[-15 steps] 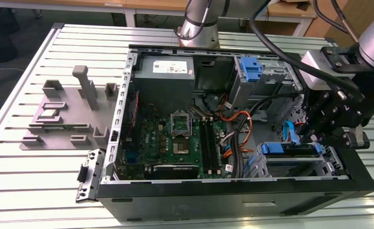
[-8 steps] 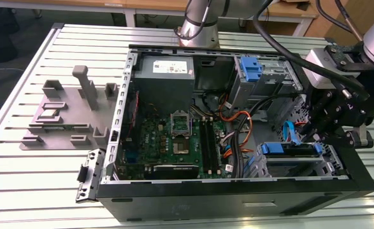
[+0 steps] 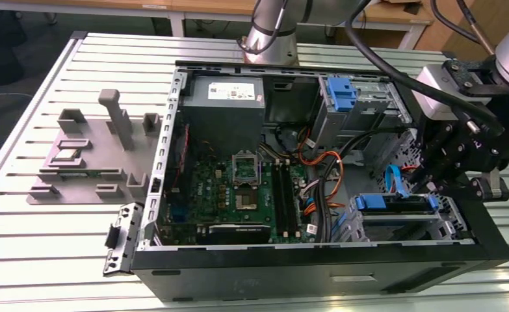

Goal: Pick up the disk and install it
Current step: 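Insert the second disk wire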

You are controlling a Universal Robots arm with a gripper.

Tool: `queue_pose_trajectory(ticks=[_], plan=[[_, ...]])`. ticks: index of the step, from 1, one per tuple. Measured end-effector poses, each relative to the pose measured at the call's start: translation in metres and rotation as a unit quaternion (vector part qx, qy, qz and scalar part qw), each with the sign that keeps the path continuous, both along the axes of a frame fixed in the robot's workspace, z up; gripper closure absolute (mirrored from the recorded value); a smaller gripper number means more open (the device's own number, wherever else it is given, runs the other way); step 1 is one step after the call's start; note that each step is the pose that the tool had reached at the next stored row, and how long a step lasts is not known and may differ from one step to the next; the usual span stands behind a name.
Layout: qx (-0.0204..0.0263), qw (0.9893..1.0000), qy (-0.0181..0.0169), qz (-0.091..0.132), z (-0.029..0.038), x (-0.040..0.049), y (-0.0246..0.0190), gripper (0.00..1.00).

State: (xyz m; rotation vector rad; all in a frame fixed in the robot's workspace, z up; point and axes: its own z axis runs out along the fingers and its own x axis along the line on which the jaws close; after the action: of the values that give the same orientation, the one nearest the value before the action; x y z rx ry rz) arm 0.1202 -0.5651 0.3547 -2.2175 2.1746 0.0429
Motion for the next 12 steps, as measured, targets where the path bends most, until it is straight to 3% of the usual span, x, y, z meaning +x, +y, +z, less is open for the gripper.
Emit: queue_pose_trajectory(ticks=[12], plan=[[-0.0001,1.0,0.0,0.0,0.003,0.0027,0.0005,0.76]])
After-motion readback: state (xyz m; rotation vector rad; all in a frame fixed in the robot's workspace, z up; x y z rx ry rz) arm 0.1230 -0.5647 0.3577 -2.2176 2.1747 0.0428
